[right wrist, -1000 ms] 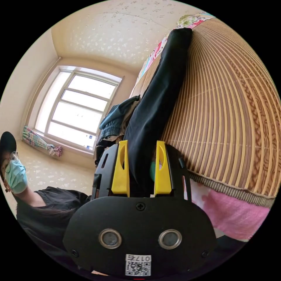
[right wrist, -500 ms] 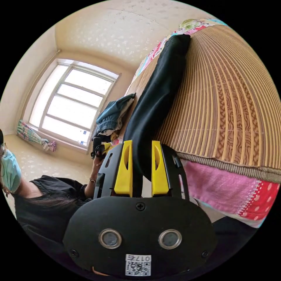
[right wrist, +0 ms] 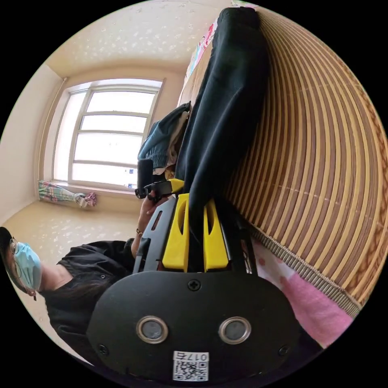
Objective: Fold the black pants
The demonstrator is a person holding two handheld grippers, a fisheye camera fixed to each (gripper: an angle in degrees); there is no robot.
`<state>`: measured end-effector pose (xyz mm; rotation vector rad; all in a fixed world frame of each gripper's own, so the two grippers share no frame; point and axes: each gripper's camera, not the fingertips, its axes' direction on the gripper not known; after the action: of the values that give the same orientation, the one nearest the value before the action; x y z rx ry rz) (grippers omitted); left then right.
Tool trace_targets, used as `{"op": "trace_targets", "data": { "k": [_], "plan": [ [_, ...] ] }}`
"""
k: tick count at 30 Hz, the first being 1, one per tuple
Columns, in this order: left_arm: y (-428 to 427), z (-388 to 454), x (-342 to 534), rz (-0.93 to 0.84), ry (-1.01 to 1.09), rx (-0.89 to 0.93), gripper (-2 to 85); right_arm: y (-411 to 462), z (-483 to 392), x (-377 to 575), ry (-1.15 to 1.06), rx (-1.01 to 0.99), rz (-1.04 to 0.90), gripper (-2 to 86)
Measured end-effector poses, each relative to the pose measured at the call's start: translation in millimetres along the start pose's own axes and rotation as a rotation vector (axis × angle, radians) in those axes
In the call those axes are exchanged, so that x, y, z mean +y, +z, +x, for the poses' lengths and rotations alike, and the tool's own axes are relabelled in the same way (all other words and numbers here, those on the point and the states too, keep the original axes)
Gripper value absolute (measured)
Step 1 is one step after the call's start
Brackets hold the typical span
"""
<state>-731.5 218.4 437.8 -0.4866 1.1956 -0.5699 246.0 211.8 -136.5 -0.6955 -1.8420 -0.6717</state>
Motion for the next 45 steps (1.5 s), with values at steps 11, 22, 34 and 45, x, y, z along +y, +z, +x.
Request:
{"op": "trace_targets", "data": {
  "k": [11, 22, 34, 45],
  "plan": [
    [-132.4, 293.4, 105.0, 0.234, 0.773, 0.261, 5.7, -131.1, -309.5, 78.2, -0.810, -0.061, 0.154, -0.1],
    [-199.4, 522.4, 138.7, 0.568, 1.077, 0.223, 5.6, -206.1, -477.2, 53.8, -0.955, 0.008, 0.321, 0.1],
    [-139.3, 440.2, -76.5, 0.339, 0.749, -0.169, 5.2, -139.3, -335.7, -133.9, -0.709, 0.338, 0.295, 0.0],
    [69.3, 162.4, 88.4, -0.175, 0.426, -0.107, 7.6, 16.1, -52.7, 76.8, -0.207, 0.200, -0.022, 7.9]
  ]
}}
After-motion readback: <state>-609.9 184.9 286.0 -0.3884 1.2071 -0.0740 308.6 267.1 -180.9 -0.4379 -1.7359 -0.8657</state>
